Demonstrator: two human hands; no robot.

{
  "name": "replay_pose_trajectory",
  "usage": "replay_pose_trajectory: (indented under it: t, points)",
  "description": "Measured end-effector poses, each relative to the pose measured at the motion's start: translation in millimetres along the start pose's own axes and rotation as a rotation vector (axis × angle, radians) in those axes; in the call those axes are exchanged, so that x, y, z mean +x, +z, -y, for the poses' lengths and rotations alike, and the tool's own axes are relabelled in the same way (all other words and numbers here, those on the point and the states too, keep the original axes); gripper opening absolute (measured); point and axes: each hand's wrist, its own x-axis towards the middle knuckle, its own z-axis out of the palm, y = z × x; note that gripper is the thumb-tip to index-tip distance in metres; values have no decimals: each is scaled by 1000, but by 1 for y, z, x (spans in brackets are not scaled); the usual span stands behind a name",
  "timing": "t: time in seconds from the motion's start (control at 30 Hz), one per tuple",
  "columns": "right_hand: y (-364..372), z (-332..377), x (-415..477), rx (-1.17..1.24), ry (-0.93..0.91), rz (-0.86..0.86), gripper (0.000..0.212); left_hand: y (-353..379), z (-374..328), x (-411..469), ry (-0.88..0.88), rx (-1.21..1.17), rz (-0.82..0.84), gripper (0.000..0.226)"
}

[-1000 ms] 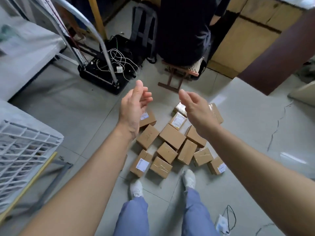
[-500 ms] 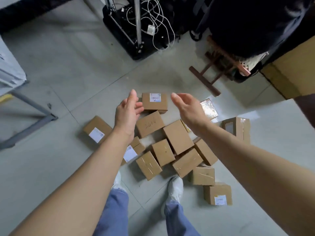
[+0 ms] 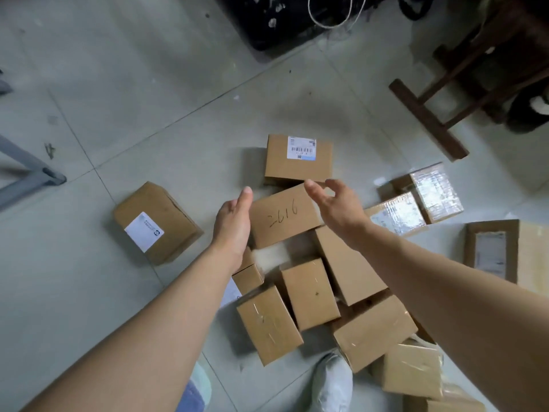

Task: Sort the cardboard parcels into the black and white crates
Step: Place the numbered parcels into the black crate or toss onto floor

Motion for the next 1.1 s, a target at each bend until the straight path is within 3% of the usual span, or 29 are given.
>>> replay_pose_trajectory:
  t: [0.1,0.2,0.33,0.4,0.47,0.57,0.8,0.93,1.1]
  points:
    - [22,-32,35,17,36,37,54,11,27,40,-64,-4,-34,64]
    - [36,-58,63,35,108,63,58,22,44,74,-147,-11,-85,66]
    - [53,-84,86,-15,238,120,66,32,57,100,-261,-110,-74,50]
    - [58,-89,89,-24,261,154,59,33,59,103,-276,-128,-60,45]
    - [57,-85,86,-28,269,137,54,30,56,99,-270,-137,-76,39]
    - [45,-67,72,-51,293,74,66,20,41,78,-239,-108,-114,34]
    - [-17,51,9,56,159,-84,53,-10,-60,-12,-117,-119,-173,33]
    - [-63,152,-35,116,42,-137,41,-34,-152,-81,34,-205,-192,38]
    - [-127,300,-97,147,-102,-191,43,-76,-285,-177,252,-314,-173,34]
